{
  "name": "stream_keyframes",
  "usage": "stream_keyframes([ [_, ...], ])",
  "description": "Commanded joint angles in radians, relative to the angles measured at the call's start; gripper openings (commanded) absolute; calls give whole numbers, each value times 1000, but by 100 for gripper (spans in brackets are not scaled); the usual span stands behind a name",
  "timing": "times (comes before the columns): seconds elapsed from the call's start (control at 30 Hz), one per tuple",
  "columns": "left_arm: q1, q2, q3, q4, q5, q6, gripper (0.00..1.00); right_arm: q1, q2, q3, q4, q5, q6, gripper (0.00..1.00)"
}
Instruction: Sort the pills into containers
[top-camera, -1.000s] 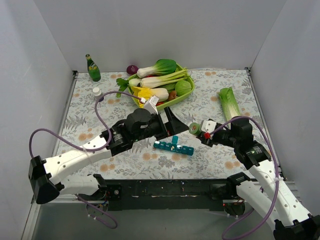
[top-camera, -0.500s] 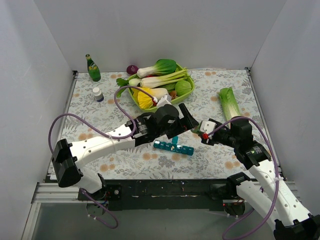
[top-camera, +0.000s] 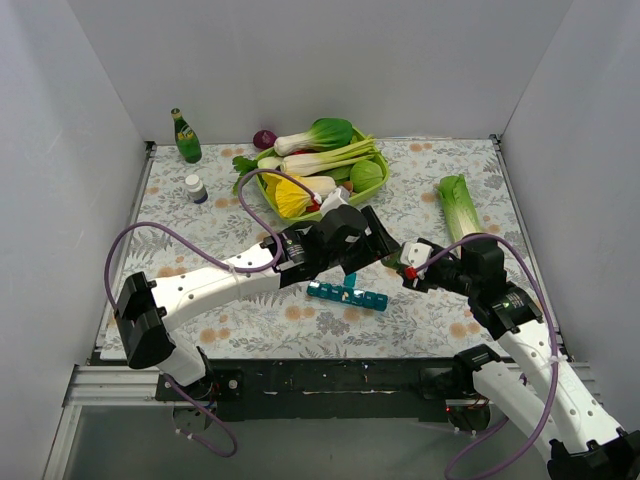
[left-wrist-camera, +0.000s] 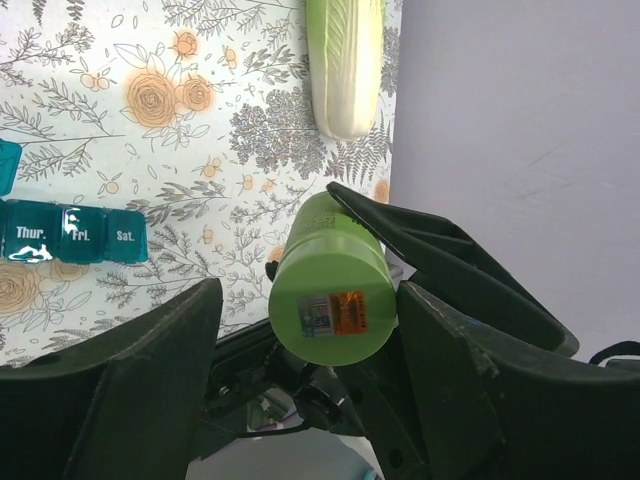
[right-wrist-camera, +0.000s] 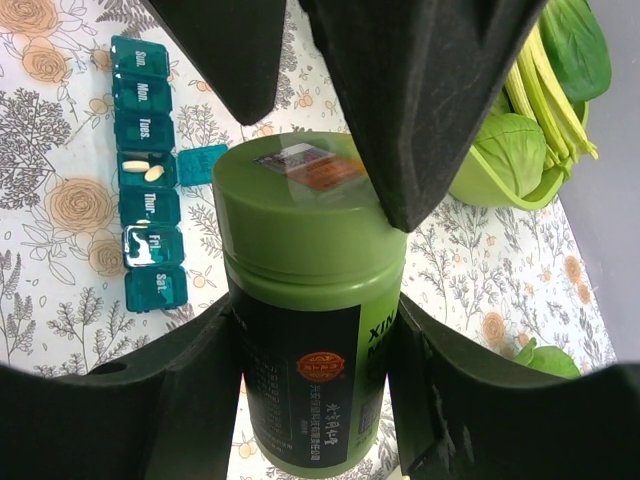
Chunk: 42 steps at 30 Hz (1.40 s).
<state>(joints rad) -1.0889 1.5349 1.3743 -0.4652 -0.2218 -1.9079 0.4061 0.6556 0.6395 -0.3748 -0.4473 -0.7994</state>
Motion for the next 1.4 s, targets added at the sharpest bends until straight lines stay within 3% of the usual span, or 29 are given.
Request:
stream_keyframes([
  [0.0,-6,7,39,-12,5,13,62,2,-17,34,33,-7,17,1],
  [0.33,-8,-5,-12,2,107,125,29,0,2,35,36,-59,137,1],
  [0.47,-8,-39,-78,26,121,229,24,-6,10,37,31,-120,192,1],
  [0.6,-8,-65,-124,66,183,416,21,-10,16,32,28,-204,261,1],
  [0.67,-6,-84,-150,103,220,579,19,-18,21,23,33,-284,319,1],
  [0.83,-6,-117,-247,200,500,897,4,-32,26,-41,128,-461,543,1],
  [1.0,-6,-159,-316,238,660,1177,5,-46,21,-144,302,-590,791,1],
  [1.1,-6,-203,-368,261,673,1298,8,-56,18,-228,464,-663,1009,1],
  [1.2,-5,-257,-392,307,627,1304,17,-61,-4,-271,534,-683,1082,1],
  [1.23,-6,-278,-400,333,606,1284,32,-62,-7,-268,518,-676,1074,1],
  [1.33,-6,-380,-458,459,559,1195,54,-66,-7,-232,456,-662,1004,1],
  [1.37,-5,-404,-489,492,547,1175,67,-66,-5,-224,436,-657,982,1],
])
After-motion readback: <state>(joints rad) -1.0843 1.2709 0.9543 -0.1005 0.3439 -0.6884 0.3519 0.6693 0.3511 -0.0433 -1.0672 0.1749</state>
